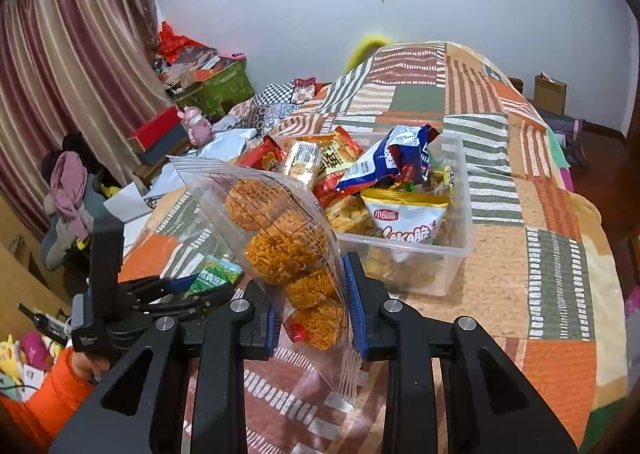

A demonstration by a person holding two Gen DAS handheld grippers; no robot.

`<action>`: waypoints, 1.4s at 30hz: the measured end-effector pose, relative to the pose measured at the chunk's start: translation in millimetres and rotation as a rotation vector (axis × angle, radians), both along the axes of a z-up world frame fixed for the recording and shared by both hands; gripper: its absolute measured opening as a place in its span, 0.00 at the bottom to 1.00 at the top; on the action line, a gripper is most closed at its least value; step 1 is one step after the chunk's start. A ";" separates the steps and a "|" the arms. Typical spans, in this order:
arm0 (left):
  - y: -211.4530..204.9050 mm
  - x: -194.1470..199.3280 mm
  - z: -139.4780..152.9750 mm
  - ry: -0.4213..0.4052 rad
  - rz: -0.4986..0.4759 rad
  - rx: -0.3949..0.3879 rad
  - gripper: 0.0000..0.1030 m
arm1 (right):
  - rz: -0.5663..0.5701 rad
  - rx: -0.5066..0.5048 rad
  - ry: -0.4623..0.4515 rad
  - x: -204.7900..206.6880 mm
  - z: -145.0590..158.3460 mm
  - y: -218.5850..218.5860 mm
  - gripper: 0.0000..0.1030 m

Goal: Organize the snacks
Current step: 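Lower the pea snack bag and orange snack bag into the clear box and open both tools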

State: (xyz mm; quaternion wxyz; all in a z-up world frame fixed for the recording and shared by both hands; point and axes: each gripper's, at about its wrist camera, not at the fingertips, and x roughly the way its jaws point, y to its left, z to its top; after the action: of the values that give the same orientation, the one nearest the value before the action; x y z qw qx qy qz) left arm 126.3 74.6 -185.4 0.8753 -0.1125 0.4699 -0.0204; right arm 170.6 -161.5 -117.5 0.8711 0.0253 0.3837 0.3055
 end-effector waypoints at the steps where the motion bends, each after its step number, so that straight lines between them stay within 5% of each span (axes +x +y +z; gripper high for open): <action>1: 0.9 -1.4 1.7 -0.002 0.002 -0.001 0.41 | -0.001 0.001 -0.002 0.5 0.6 -0.3 0.25; 10: 4.3 -19.7 49.6 -0.111 0.016 0.021 0.41 | -0.025 0.013 -0.040 6.9 13.2 -2.8 0.25; 21: -15.3 11.8 103.5 -0.252 -0.041 0.025 0.41 | -0.046 0.029 -0.059 31.1 16.7 9.3 0.25; 42: -31.8 105.6 84.4 -0.208 -0.066 0.091 0.41 | -0.014 0.020 0.017 76.6 -1.0 47.5 0.26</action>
State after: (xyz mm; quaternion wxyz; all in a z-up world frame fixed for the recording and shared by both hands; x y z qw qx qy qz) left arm 231.9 42.8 -101.0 0.9224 -0.0545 0.3803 -0.0396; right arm 247.3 -114.0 -118.5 0.8695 0.0391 0.3880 0.3030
